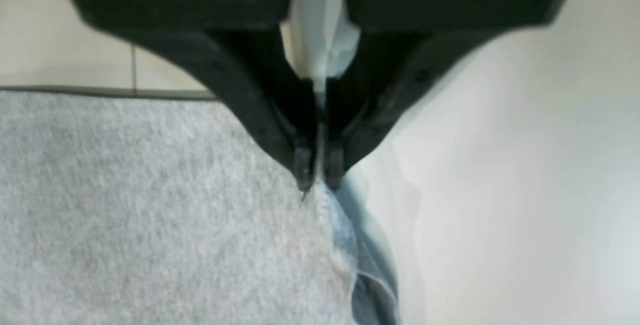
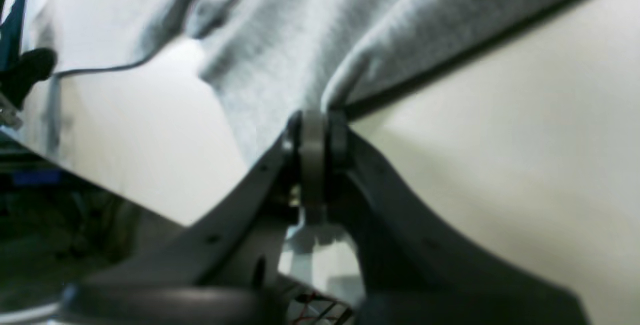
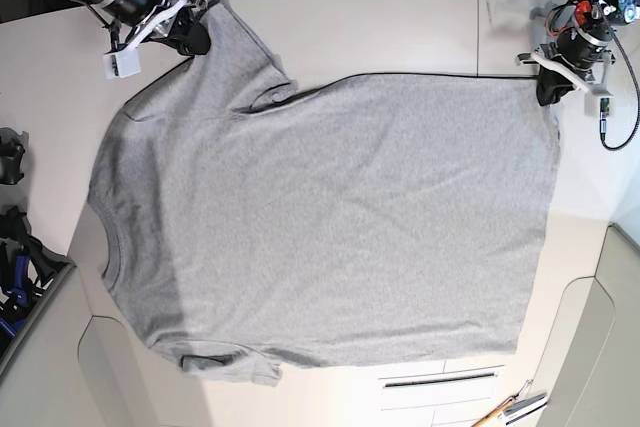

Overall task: Fold the T-shirt properly
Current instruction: 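Lift the gripped edge and fold it over toward the shirt's middle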

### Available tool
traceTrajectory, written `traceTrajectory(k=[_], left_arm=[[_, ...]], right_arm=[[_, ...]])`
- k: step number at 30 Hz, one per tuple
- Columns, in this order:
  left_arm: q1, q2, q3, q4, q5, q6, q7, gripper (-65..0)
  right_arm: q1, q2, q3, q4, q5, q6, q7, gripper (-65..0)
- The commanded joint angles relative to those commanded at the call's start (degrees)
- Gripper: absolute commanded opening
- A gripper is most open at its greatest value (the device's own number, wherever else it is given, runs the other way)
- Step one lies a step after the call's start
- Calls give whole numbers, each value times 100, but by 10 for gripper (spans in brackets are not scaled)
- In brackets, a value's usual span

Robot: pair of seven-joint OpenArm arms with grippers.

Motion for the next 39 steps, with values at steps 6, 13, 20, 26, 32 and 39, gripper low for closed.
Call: traceTrajectory(k=[6, 13, 20, 26, 32, 39], left_arm=[[101, 4, -345, 446, -9, 4, 402, -650], [538, 15, -345, 1045, -177, 2, 428, -650], [584, 15, -531, 1478, -173, 179, 422, -650], [422, 20, -422, 1482, -385, -81, 293, -650], [9, 17, -417, 1294, -122, -79, 291, -650], [-664, 15, -415, 518, -133, -81, 291, -650]], right_arm=[[-503, 92, 337, 457, 269, 203, 0, -650], [-754, 404, 680, 468, 970, 348, -223, -650], [-807, 407, 1593, 822, 1679, 391, -485, -650], [-391, 404, 1718, 1023, 1711, 442, -468, -650], [522, 404, 1716, 970, 1084, 435, -330, -650], [1742, 404, 1565, 890, 96, 433, -96, -650]])
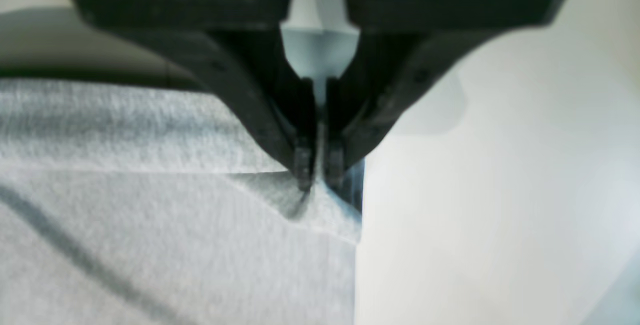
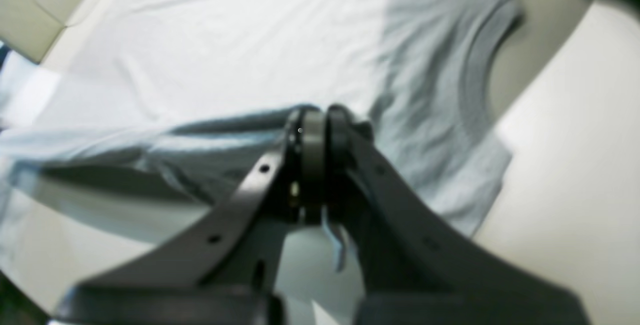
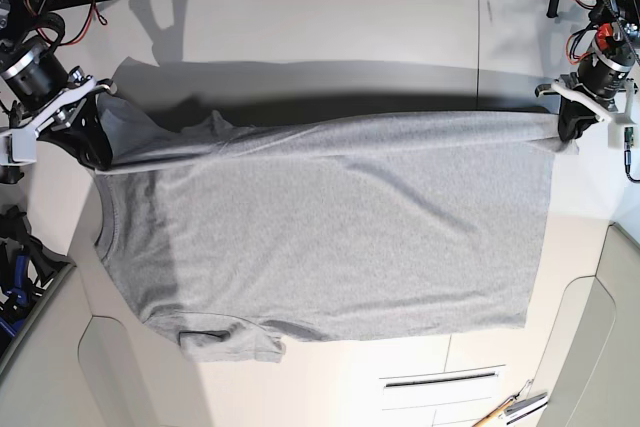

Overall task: Fold the T-shirt properly
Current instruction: 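Lift the gripped edge and fold it over toward the shirt's middle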

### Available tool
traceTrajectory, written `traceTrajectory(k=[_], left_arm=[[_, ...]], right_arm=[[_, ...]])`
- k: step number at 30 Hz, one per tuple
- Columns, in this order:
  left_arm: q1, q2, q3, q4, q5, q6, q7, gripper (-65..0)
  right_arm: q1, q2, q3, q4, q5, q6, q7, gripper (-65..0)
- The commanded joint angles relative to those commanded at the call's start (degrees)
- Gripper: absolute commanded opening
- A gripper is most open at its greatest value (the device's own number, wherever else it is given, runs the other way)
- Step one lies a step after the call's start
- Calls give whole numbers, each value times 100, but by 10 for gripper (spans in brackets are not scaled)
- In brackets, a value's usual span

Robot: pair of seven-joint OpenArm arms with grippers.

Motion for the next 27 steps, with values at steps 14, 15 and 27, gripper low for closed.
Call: traceTrajectory(k=[14, 15, 27], left_arm=[[-1010, -223, 186, -1213, 273, 0, -433, -650], [-1021, -223, 188, -1213, 243, -2, -444, -650], [-1021, -175, 212, -1213, 179, 31, -448, -335]], right_arm=[[2159, 15, -1526, -2914, -1521, -28, 597, -650], [2258, 15, -1526, -3053, -1523, -28, 597, -650], [2306, 15, -1432, -3145, -1309, -111, 186, -411]])
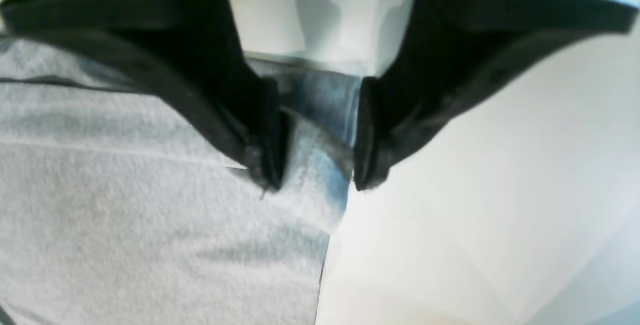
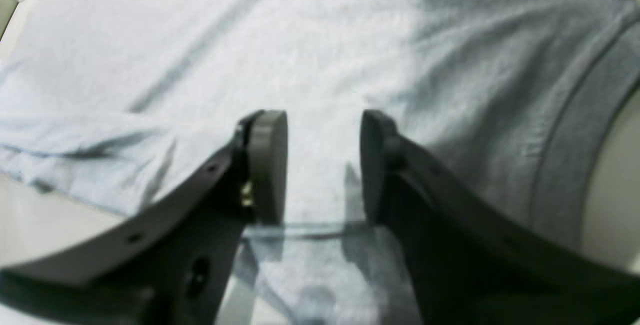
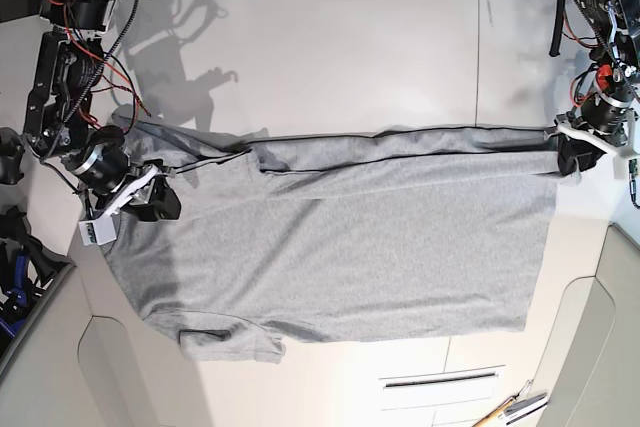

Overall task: Fold the T-shirt properly
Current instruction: 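Lift the gripped edge and fold it over toward the shirt's middle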

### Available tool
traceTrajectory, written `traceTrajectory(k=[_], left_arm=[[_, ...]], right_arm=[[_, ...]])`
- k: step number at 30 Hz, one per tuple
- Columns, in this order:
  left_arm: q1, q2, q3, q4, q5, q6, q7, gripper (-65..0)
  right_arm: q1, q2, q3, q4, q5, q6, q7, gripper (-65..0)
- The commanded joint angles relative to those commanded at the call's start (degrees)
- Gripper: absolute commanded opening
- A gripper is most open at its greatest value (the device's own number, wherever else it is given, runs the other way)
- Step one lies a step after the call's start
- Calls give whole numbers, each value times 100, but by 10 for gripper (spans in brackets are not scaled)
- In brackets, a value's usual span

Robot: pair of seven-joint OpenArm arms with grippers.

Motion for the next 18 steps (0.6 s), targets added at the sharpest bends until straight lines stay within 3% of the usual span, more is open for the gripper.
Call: traceTrajectory(k=[3, 5, 8, 13, 16, 18], left_arm=[[4, 0, 0, 0, 44, 662, 160, -293], [7, 0, 0, 0, 236, 953, 332, -293], [17, 0, 0, 0, 243, 977, 625, -293], [20, 2, 0, 0, 85, 977, 669, -278], [20, 0, 0, 0, 127, 977, 667, -177], [20, 0, 0, -4, 133, 979, 629, -176]], right_arm=[[-9, 0, 431, 74, 509, 4, -286, -411], [-15, 2, 844, 140, 647, 7, -439, -411], [-94, 85, 1355, 149, 1078, 4, -732, -411], [-721, 332, 1539, 149, 1145, -15, -503, -407], [-1156, 385, 1563, 149, 1193, -125, -299, -289], [-1325, 348, 1561, 138, 1235, -133, -234, -238]])
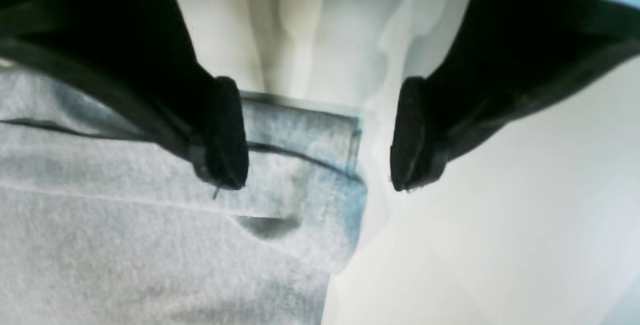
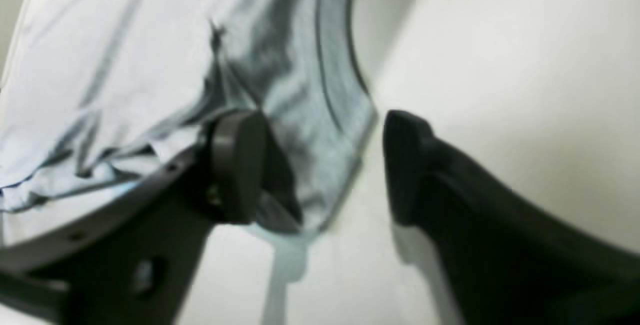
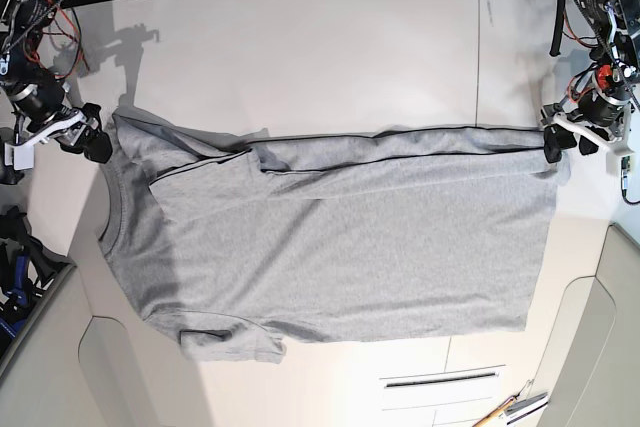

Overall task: Fold the T-shirt properly
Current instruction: 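Lift the gripped edge and fold it over toward the shirt's middle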

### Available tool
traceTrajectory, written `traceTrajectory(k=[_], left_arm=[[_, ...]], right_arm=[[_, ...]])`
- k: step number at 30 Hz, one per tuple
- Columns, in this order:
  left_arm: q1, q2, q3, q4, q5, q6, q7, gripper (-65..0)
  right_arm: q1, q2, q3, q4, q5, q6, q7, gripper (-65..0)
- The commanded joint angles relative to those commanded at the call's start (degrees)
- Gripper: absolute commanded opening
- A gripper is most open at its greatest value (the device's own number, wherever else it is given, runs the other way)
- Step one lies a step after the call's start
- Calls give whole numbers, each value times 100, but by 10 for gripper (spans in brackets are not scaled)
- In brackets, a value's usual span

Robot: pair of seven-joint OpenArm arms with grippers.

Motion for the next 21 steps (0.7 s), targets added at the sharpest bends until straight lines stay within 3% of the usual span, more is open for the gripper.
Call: traceTrajectory(k=[9, 12, 18, 21], left_arm=[[-7, 2, 0, -671, -31, -2, -592, -176], [-4, 2, 2, -686, -114, -297, -577, -177], [-4, 122, 2, -686, -330, -315, -474, -177], [-4, 232, 2, -686, -323, -328, -474, -177]], right_arm=[[-55, -15, -175, -55, 247, 0, 2, -239], [-52, -42, -435, -55, 315, 2, 7, -239], [-50, -560, -765, -55, 184, 0, 70, -239], [-4, -654, -765, -55, 94, 2, 70, -239]])
